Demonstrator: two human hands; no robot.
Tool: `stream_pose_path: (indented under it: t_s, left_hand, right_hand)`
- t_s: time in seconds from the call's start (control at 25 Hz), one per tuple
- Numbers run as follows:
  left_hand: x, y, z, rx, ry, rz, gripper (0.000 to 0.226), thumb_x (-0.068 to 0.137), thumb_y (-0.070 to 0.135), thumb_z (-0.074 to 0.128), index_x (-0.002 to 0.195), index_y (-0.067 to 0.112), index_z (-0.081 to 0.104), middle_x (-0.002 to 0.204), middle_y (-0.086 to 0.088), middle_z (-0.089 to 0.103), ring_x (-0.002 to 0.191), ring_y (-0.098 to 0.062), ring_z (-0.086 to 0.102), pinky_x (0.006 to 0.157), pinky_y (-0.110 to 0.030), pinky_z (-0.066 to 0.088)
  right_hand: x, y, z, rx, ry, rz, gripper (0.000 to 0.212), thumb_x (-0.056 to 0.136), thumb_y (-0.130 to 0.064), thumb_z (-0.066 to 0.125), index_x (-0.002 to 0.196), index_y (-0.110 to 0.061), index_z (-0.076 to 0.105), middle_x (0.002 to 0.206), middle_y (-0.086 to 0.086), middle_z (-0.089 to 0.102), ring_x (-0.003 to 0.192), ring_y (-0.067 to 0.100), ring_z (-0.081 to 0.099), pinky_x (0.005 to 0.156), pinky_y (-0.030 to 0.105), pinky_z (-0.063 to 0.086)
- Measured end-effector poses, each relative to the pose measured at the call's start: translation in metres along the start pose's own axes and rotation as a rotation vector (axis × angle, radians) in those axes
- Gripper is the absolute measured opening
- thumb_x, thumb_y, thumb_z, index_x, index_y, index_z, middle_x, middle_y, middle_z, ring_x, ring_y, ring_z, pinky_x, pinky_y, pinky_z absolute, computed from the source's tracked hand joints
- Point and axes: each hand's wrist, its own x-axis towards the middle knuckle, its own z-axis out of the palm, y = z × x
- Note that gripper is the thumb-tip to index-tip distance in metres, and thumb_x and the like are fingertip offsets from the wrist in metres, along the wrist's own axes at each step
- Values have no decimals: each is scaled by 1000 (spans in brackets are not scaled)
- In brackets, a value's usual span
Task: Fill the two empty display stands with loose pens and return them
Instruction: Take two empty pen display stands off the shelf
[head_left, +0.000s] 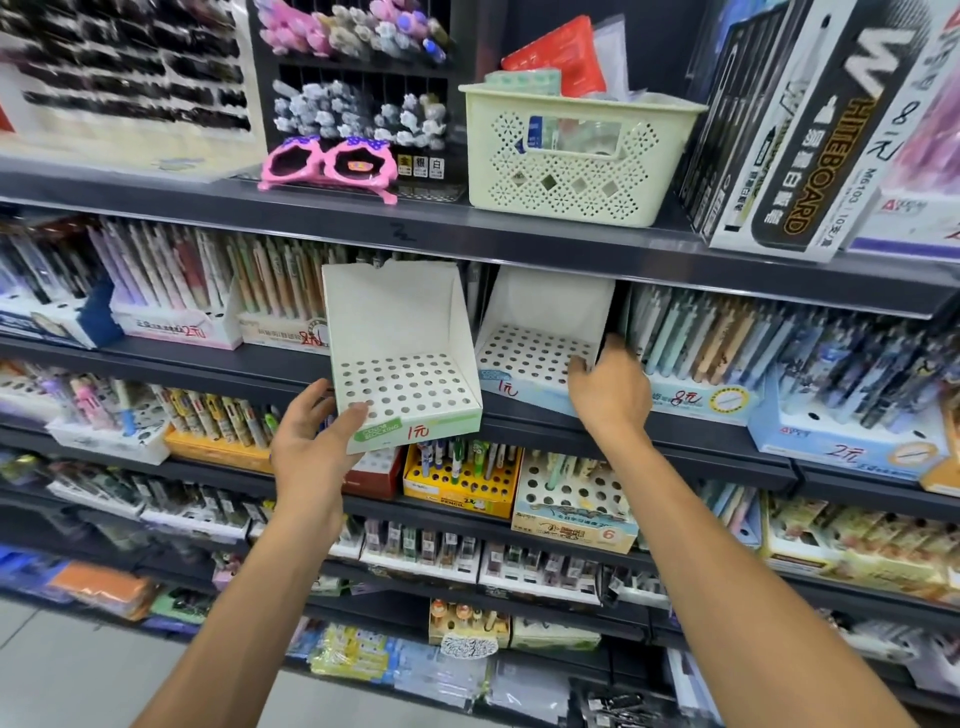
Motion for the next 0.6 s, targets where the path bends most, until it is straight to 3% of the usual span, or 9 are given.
stream_pose_path:
  t_s: [0.08,0.2,0.32,0.44,0.6]
  left_hand:
    - [-1,2,-1,-42,-30,-65,49,89,7,70,134,21,54,115,-3,71,100,-18,72,84,-34,57]
    - [-3,2,-3,-61,-67,-103,46,91,7,69,132,20,53,113,-4,73,98,-19,73,82,-35,57]
    - [0,3,-10,-85,-60,-115,45,92,8,67,133,19,53,116,-4,71,103,-22,71,78,-37,60]
    - [2,5,-17,-98,-73,-118,48,93,9,66,137,18,52,119,-4,70,103,-23,71,72,-36,62]
    - [-4,5,-18,-87,-129,-114,48,91,9,67,136,20,54,115,-1,73,98,-22,73,72,-36,63]
  right_hand:
    - [-4,1,2,24,32,29,20,98,-22,54,107,-5,55,101,14,64,82,32,59,65,32,40]
    - [-15,-1,5,184,83,49,18,98,-17,49,111,-4,51,103,14,61,82,32,58,65,34,40]
    - [-28,-3,3,528,38,129,20,99,-21,47,118,-17,46,107,6,60,94,28,60,73,36,45]
    - [-45,-2,-9,978,-133,326,30,94,-16,60,120,-24,49,111,-2,62,104,22,63,84,42,54]
    - [-75,19,-31,1260,-159,424,43,89,-2,67,126,-18,54,111,1,69,97,21,69,78,42,60]
